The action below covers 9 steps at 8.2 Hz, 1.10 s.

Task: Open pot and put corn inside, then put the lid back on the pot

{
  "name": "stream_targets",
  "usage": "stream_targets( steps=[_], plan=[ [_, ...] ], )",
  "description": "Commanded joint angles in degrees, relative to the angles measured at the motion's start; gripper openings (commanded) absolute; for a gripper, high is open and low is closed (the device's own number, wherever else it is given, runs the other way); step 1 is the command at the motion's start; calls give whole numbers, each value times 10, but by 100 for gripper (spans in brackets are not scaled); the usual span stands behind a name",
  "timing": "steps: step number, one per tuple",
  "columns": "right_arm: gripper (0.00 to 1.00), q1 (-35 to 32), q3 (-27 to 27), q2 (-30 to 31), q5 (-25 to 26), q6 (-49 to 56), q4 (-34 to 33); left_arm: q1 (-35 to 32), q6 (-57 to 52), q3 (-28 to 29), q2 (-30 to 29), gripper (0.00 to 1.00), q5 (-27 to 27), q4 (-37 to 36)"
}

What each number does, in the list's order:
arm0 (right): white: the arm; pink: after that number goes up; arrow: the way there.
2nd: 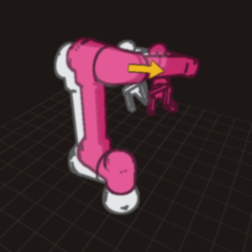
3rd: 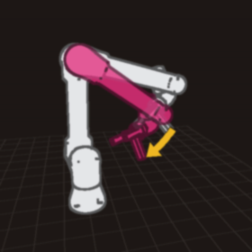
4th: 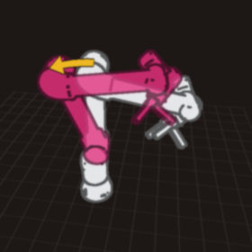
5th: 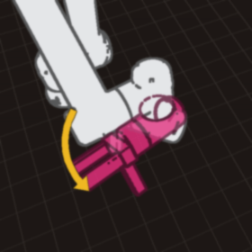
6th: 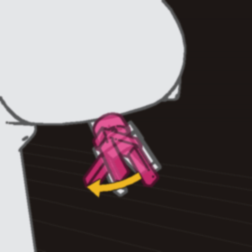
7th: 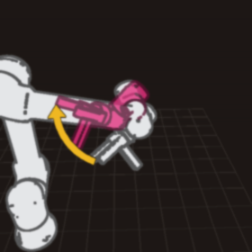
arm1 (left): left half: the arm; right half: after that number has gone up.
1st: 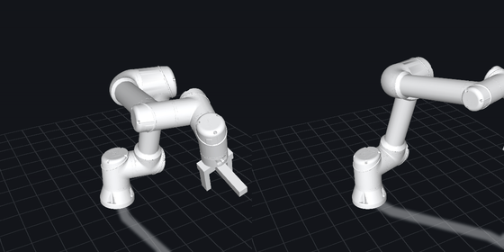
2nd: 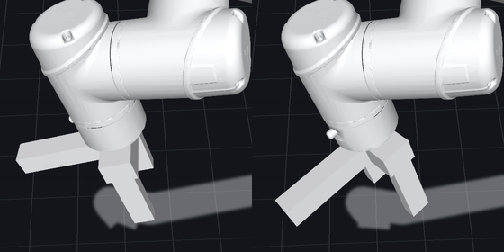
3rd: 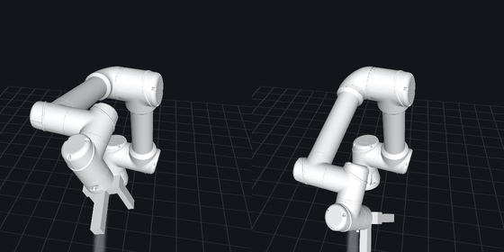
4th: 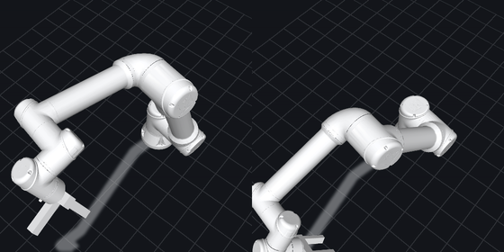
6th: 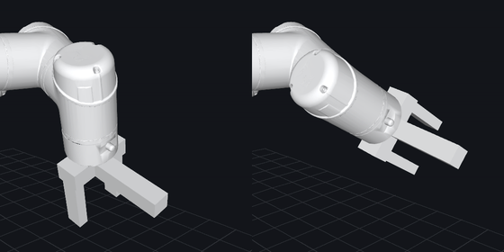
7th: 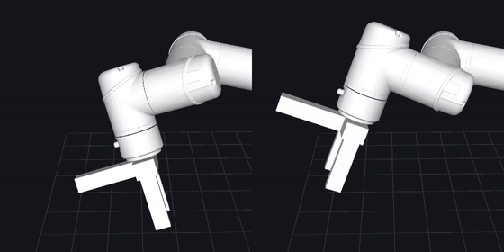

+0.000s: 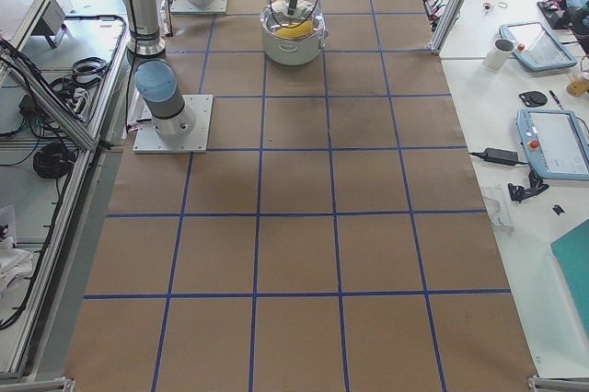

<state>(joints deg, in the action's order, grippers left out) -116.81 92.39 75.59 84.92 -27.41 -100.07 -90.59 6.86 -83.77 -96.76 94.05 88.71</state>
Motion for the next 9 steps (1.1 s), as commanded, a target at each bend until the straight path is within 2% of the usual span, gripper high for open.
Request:
stream_targets(
  steps=[1, 2, 4, 5, 9],
  plan=[
    [33, 0, 1, 0, 0, 0, 0, 1, 0, 0, 1, 100, 0, 0],
    [43, 0, 1, -1, 0, 0, 1, 0, 0, 0, 1, 100, 0, 0],
    [87, -1, 1, -1, 1, 0, 0, 1, 0, 0, 1, 100, 0, 1],
    [100, 0, 1, -1, 1, 0, 0, 1, 0, 0, 1, 100, 0, 0],
    [100, 9, -6, 18, 14, 10, -5, 1, 0, 1, 1, 100, 0, 0]
  ],
)
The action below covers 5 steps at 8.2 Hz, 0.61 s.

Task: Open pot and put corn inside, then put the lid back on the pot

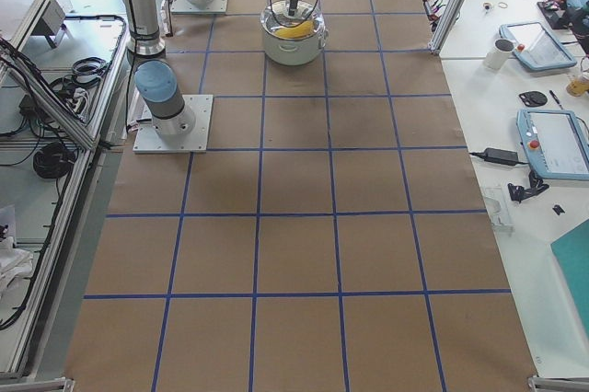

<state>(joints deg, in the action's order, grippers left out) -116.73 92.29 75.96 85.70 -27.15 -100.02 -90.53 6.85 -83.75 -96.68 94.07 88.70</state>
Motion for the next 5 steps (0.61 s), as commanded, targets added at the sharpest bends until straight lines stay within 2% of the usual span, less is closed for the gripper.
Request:
stream_targets(
  steps=[1, 3, 5],
  plan=[
    [100, 8, -4, 20, 7, 8, -6, 0, 0, 1, 0, 100, 0, 0],
    [100, 7, -3, 20, 6, 7, -6, 0, 0, 1, 0, 100, 0, 0],
    [100, 42, -11, 40, 13, 29, 1, 0, 0, 1, 0, 100, 0, 0]
  ],
)
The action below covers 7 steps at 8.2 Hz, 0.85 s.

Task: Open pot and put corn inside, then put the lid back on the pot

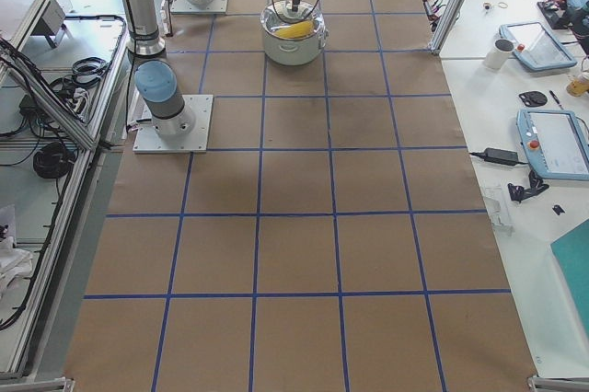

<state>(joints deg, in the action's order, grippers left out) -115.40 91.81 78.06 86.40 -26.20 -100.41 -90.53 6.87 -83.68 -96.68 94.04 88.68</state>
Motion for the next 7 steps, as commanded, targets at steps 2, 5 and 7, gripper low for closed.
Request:
stream_targets(
  steps=[2, 5, 7],
  plan=[
    [100, 123, -7, 79, 10, 110, 71, 0, 0, 0, 0, 100, 0, 0],
    [100, 249, -8, 133, 4, 249, 115, 0, 1, 1, -1, 100, 0, 0],
    [100, 250, -8, 133, 6, 251, 116, 0, 1, 1, 0, 100, 0, 0]
  ],
)
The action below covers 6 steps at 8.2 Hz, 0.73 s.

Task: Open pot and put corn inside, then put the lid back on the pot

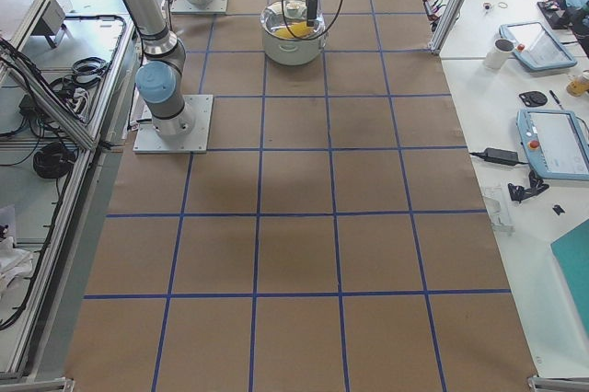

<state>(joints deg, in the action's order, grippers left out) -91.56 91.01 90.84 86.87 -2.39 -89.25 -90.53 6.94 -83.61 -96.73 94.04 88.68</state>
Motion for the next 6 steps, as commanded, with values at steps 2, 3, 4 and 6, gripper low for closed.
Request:
stream_targets(
  steps=[2, 3, 4, 6],
  plan=[
    [100, 10, 0, 5, 8, 16, 4, 0, 0, 0, 1, 100, 0, 0],
    [100, 9, 0, 6, 27, 15, 2, 0, 1, 1, 1, 100, 0, -1],
    [100, 9, 0, 6, 39, 14, 0, 0, 2, 1, 0, 100, -1, -5],
    [100, 8, 0, 6, 32, 13, -1, 0, 0, 0, 2, 100, 0, -6]
  ],
)
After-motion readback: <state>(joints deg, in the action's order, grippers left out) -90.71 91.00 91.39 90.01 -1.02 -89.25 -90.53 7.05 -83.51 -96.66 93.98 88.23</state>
